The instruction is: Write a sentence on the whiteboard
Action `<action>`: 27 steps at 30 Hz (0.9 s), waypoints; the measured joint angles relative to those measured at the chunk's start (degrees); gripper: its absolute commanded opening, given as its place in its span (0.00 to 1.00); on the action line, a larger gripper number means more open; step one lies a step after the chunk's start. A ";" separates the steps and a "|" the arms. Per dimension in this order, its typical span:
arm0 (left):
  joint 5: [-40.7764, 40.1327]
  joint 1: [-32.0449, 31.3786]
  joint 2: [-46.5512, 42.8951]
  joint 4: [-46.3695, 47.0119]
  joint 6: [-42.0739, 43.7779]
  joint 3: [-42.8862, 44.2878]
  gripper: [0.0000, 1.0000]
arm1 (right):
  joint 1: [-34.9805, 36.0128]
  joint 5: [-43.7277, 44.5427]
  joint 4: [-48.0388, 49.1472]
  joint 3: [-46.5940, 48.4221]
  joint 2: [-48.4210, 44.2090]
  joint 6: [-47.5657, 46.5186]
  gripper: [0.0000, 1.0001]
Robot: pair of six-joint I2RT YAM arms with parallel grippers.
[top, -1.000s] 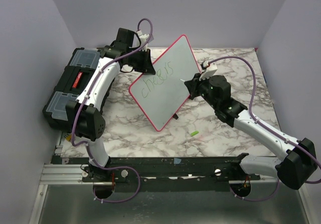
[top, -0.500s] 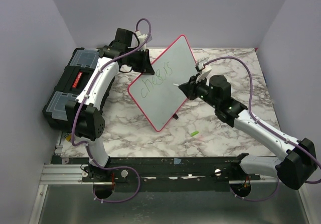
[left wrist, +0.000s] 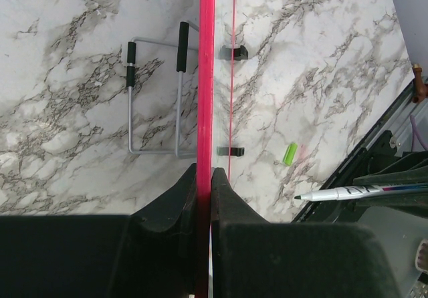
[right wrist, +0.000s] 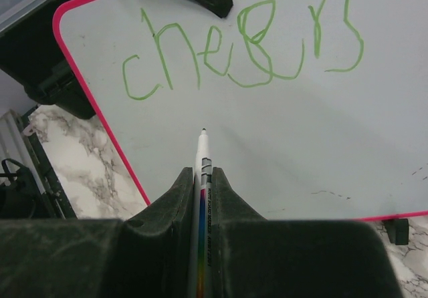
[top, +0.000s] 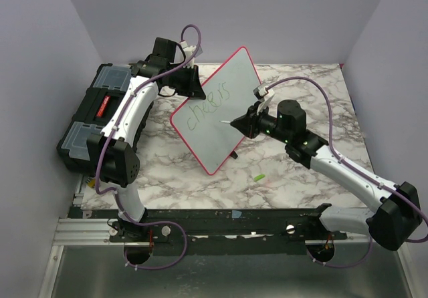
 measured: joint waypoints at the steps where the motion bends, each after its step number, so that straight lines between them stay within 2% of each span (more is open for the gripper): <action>1: 0.00 0.00 0.00 0.00 0.00 0.00 0.00 | 0.00 -0.42 -0.02 0.00 0.04 0.24 0.01; 8: 0.00 0.00 0.00 0.00 0.00 0.00 0.00 | 0.00 -2.58 0.02 -0.11 0.57 0.92 0.01; 16: 0.00 0.00 0.00 0.00 0.00 0.00 0.00 | 0.57 -9.14 0.94 -0.46 2.64 0.96 0.01; 27: 0.00 0.00 0.00 0.00 0.00 0.00 0.00 | 5.11 -12.59 0.96 -0.46 8.15 0.63 0.01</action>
